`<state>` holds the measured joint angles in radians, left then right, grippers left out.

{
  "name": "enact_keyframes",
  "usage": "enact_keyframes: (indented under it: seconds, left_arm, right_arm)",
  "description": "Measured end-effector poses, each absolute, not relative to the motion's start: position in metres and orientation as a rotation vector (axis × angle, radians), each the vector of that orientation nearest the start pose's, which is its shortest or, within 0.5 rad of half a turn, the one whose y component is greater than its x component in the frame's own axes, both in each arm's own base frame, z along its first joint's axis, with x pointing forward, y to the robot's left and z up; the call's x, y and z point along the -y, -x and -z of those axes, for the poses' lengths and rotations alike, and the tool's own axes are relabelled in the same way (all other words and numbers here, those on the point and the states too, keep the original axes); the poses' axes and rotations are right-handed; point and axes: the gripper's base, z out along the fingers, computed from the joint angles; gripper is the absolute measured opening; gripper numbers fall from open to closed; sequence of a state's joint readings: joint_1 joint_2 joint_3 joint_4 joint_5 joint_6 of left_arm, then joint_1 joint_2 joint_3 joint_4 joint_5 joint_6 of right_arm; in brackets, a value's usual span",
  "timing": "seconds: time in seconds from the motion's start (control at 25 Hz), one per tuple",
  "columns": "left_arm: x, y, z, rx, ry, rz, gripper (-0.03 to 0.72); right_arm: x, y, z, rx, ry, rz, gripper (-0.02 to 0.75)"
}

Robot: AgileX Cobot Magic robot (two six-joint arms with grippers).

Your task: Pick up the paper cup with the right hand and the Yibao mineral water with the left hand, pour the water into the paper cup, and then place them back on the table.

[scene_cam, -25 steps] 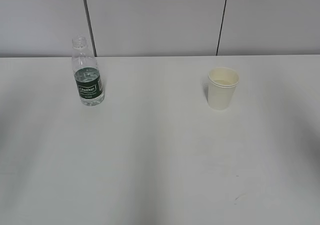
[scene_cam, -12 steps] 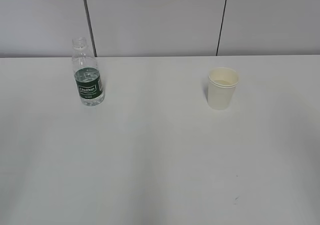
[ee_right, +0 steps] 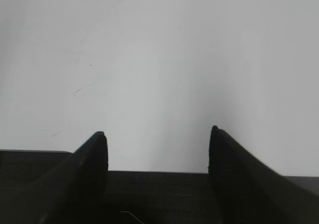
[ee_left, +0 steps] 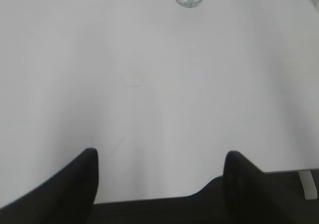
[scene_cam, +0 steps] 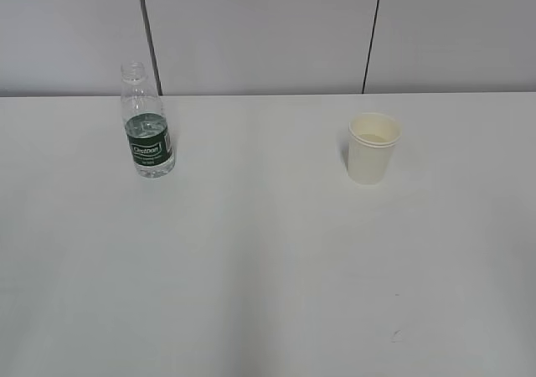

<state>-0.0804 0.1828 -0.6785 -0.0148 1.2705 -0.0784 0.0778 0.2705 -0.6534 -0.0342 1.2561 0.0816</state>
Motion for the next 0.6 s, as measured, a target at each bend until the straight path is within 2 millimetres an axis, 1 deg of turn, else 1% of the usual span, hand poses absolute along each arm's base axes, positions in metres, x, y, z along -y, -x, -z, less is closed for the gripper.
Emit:
enact_keyframes:
  seconds: [0.28,0.48,0.6]
  left_arm:
    - [0.000,0.016,-0.298,-2.183,-0.006,0.111,0.480]
    - [0.001,0.019,-0.282,-2.164,-0.008,0.129,0.480]
    - [0.002,0.021,-0.279,-2.127,-0.013,0.137,0.476]
  right_arm:
    - [0.003,-0.001,-0.275,-2.278,0.017,-0.030,0.501]
    - [0.004,0.010,-0.270,-2.174,0.039,-0.022,0.501]
    - [0.004,0.013,-0.269,-2.142,0.040,-0.023,0.501]
